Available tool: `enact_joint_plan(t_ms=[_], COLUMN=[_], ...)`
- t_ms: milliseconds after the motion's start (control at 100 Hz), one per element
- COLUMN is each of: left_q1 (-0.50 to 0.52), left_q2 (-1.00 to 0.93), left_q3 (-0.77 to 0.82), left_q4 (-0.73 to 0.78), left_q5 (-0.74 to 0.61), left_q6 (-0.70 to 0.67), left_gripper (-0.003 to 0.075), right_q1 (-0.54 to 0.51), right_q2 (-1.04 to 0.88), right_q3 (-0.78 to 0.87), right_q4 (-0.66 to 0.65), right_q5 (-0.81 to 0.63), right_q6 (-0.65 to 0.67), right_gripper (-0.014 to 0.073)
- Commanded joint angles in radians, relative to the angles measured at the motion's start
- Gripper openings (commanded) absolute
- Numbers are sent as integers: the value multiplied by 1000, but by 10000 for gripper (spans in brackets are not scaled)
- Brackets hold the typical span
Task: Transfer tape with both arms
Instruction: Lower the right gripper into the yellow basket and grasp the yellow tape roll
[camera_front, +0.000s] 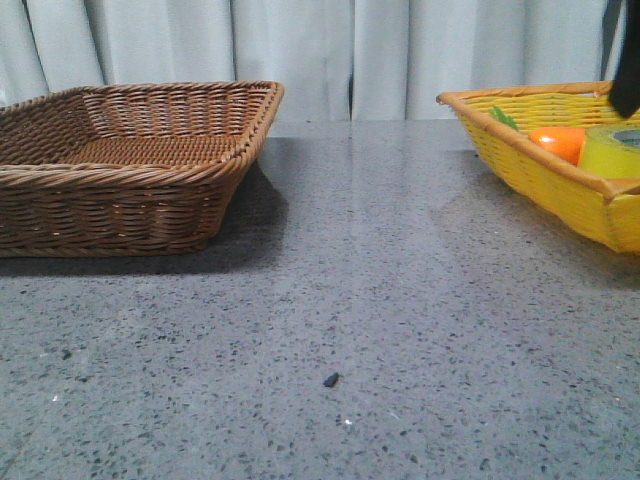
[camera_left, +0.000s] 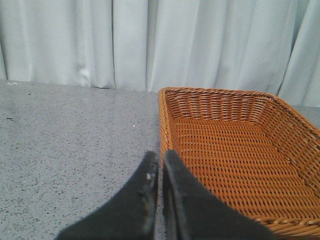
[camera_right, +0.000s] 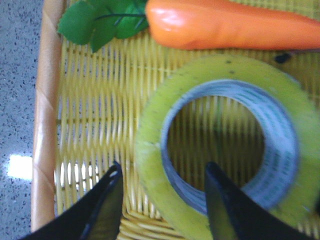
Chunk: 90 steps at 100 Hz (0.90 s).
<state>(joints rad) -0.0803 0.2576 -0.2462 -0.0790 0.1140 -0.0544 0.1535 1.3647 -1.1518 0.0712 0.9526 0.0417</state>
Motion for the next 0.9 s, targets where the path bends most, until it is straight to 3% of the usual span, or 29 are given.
enact_joint_plan(t_ms=[0,340,700,890], left_q1=[0,0,0,0], left_q2=[17,17,17,17], left_q3=[-36,-36,-36,-36], left_q4=[-5,-5,-5,-5], left_q5=[-74,-74,-74,-77], left_q6=[-3,-3,-3,-3], left_gripper=[-21,-21,-21,-21], right_q1=[16,16,16,16], right_q2=[23,153,185,180], right_q3=[-51,-78,-78,-112], right_q4=[0,-10,-11,-11], right_q5=[-28,-45,-46,-17], right_q6=[-8,-8,-8,-8], right_gripper=[305,285,10,-38])
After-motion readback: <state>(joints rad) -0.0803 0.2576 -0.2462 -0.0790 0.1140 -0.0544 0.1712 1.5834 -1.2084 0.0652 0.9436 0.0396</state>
